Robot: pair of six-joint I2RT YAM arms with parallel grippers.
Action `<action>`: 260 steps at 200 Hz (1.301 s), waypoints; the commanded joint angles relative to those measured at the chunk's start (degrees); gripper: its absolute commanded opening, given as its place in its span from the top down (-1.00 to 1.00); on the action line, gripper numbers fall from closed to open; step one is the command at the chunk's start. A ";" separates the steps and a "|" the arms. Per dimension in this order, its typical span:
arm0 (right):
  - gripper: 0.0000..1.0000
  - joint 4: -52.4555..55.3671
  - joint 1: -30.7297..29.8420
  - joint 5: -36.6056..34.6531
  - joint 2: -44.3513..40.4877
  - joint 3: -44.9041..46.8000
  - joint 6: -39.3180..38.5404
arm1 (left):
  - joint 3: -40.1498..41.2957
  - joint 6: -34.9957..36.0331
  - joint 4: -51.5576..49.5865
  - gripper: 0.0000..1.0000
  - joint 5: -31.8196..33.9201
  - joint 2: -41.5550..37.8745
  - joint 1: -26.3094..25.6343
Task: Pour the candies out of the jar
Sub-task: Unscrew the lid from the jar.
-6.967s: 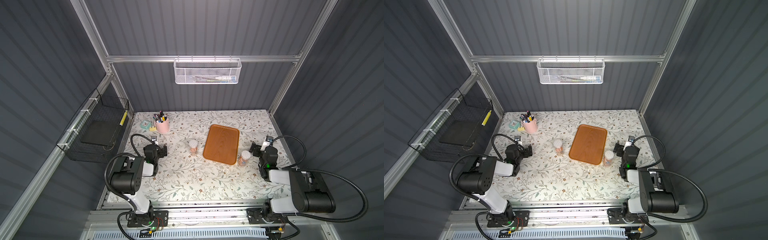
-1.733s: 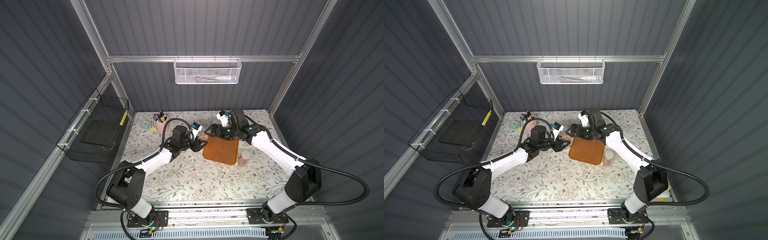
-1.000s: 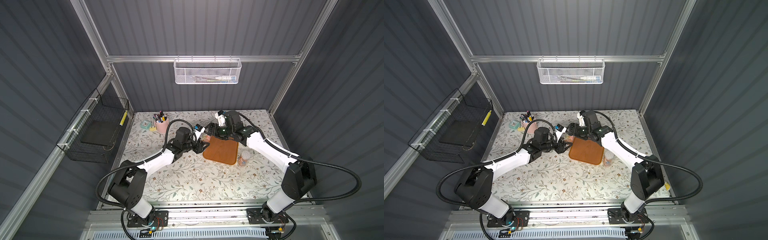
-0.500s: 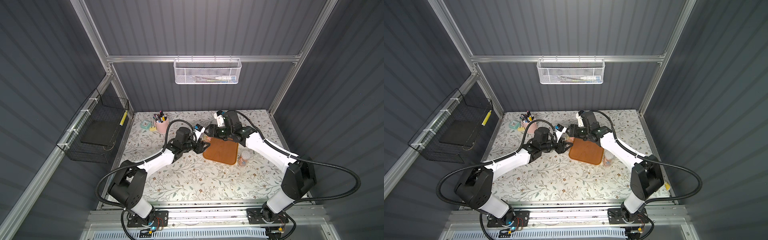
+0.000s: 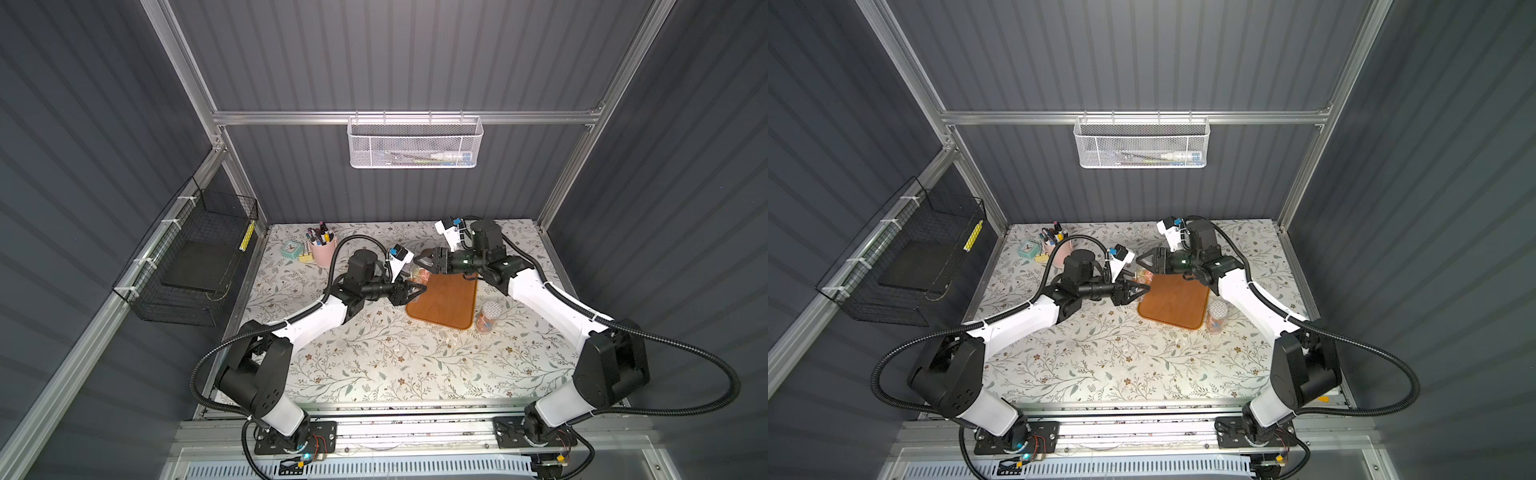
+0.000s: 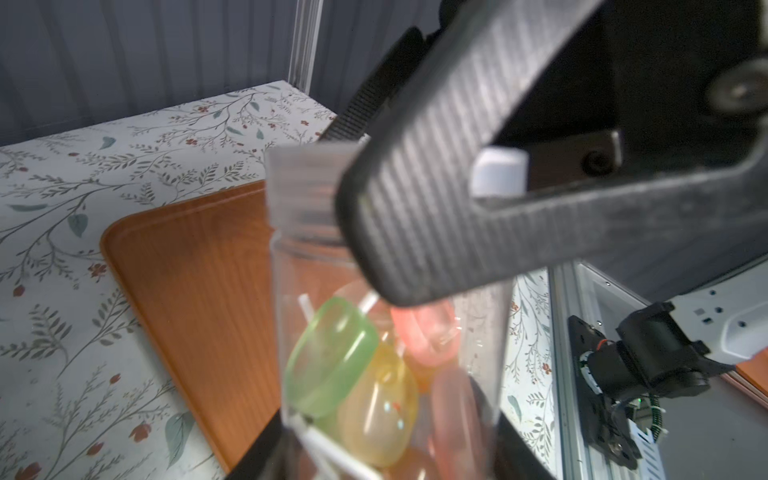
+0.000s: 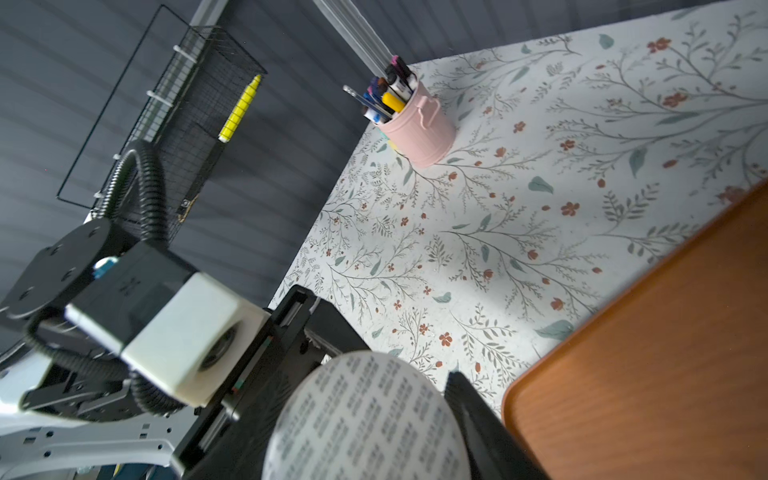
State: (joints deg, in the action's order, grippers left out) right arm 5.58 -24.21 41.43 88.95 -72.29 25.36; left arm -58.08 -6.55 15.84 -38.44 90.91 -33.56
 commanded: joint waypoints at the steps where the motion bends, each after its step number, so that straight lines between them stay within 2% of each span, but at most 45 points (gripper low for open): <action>1: -0.04 -7.84 -1.54 14.58 -2.96 -0.43 -1.56 | -1.69 -1.82 3.81 1.00 -9.03 2.38 -1.13; 26: -0.07 -9.86 -1.46 15.97 -3.77 0.75 -1.02 | -1.33 -2.89 5.06 1.00 -7.85 2.33 -1.16; 51: -0.18 -8.60 -1.37 14.63 -3.72 0.38 -1.02 | -2.48 -1.38 1.36 1.00 -4.09 2.41 -1.16; 72: -0.40 -1.50 -1.33 5.29 -2.84 -2.23 1.70 | -2.54 -0.27 -1.24 1.00 1.36 1.84 -1.23; 89: -0.45 0.93 -1.46 -1.08 -3.04 -1.92 4.62 | -0.96 -0.15 0.01 1.00 5.60 0.57 -1.25; 129: -0.40 2.06 -3.08 -10.77 -4.59 0.84 7.24 | 1.48 -0.66 2.77 1.00 13.48 -0.87 -2.01; 165: -0.38 7.22 -5.45 -17.10 -3.60 -2.29 5.10 | 1.07 0.53 1.09 1.00 18.55 -1.00 -3.18; 200: -0.35 10.06 -6.09 -21.48 -2.47 -3.64 4.24 | 1.38 0.50 0.41 1.00 19.14 -1.51 -3.44; 227: -0.31 10.06 -6.20 -21.57 -2.67 -3.70 4.13 | 1.24 0.53 -0.27 1.00 19.19 -1.55 -3.53; 230: -0.30 10.06 -6.20 -23.46 -2.64 -3.73 4.13 | 1.16 0.56 -0.40 1.00 19.19 -1.48 -3.53; 260: -0.19 10.86 -6.14 -23.22 -2.30 -4.99 3.33 | 0.21 0.42 -1.42 1.00 19.13 -0.52 -3.53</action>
State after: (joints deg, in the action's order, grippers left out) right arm 15.38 -29.91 18.41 86.70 -74.32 29.65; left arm -57.32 -6.44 15.84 -20.73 90.87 -37.10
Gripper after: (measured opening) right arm 0.612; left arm 0.547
